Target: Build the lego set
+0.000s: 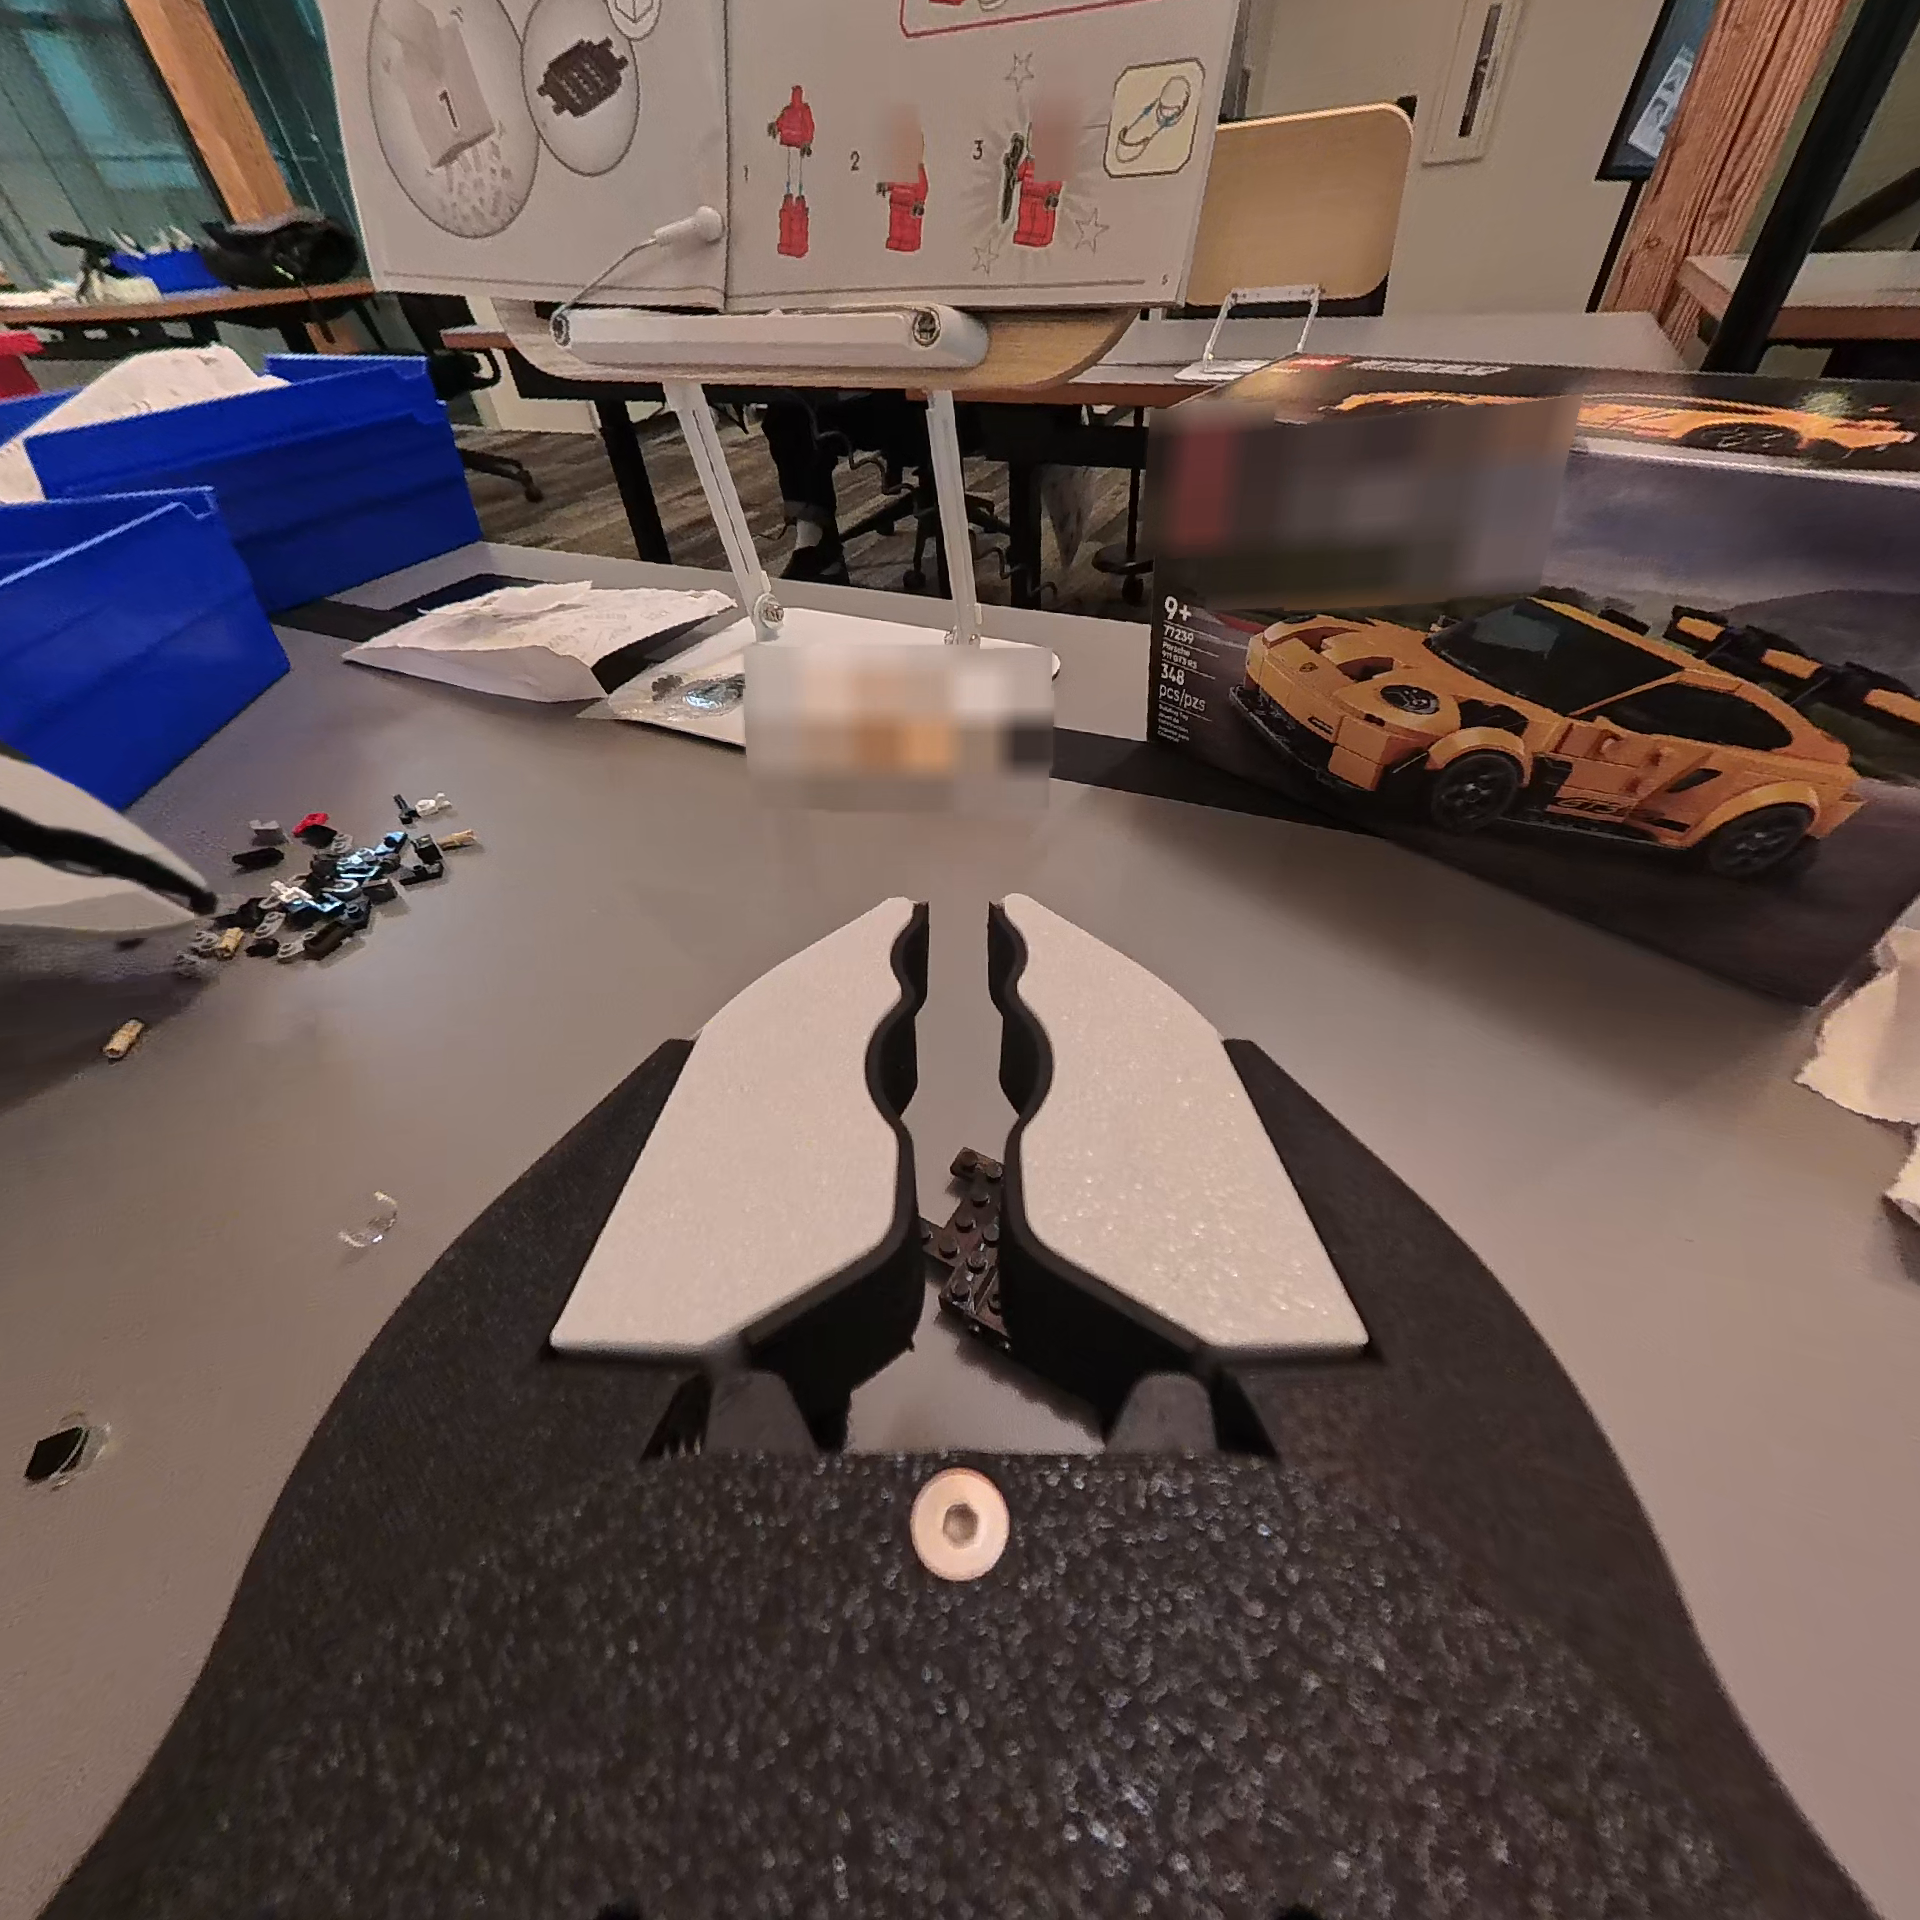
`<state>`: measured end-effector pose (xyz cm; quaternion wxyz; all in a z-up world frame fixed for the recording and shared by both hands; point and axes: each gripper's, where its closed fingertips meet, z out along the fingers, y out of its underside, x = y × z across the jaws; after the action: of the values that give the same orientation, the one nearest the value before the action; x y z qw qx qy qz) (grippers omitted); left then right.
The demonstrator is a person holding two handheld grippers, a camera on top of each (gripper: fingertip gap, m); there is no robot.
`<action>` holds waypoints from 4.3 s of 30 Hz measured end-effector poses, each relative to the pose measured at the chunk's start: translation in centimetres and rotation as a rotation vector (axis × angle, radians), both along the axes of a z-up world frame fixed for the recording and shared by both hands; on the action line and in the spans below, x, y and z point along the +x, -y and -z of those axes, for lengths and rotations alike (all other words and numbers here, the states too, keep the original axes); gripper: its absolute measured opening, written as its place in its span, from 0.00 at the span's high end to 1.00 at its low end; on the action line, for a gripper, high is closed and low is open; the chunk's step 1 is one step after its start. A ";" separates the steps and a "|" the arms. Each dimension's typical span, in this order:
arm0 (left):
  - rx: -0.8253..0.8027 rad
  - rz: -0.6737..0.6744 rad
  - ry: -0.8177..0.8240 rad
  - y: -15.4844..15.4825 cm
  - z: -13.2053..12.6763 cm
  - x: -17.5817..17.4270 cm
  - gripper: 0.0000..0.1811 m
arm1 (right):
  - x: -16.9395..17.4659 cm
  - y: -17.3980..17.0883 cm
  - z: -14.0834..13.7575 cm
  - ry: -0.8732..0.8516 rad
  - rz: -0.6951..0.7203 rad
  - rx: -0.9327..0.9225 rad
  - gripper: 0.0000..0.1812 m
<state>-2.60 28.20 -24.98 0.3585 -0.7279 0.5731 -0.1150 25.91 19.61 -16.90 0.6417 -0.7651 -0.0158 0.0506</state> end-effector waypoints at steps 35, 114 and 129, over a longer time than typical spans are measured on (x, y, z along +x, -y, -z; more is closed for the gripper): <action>0.100 0.129 0.260 2.0 -5.1 0.2 0.91 | -25.7 -7.8 1.9 0.014 -0.740 -0.155 0.97; -0.232 0.663 -0.044 17.4 2.5 4.3 1.00 | -13.5 0.5 0.5 0.040 -0.442 -0.017 0.95; -0.370 0.485 0.161 14.9 -0.1 4.2 0.88 | -5.3 -0.5 -0.8 0.076 -0.073 0.048 0.95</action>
<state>1.62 13.29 -24.89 0.2260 -0.6113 0.6693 -0.3568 20.61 20.07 -16.13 0.6566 -0.7498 -0.0692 0.0446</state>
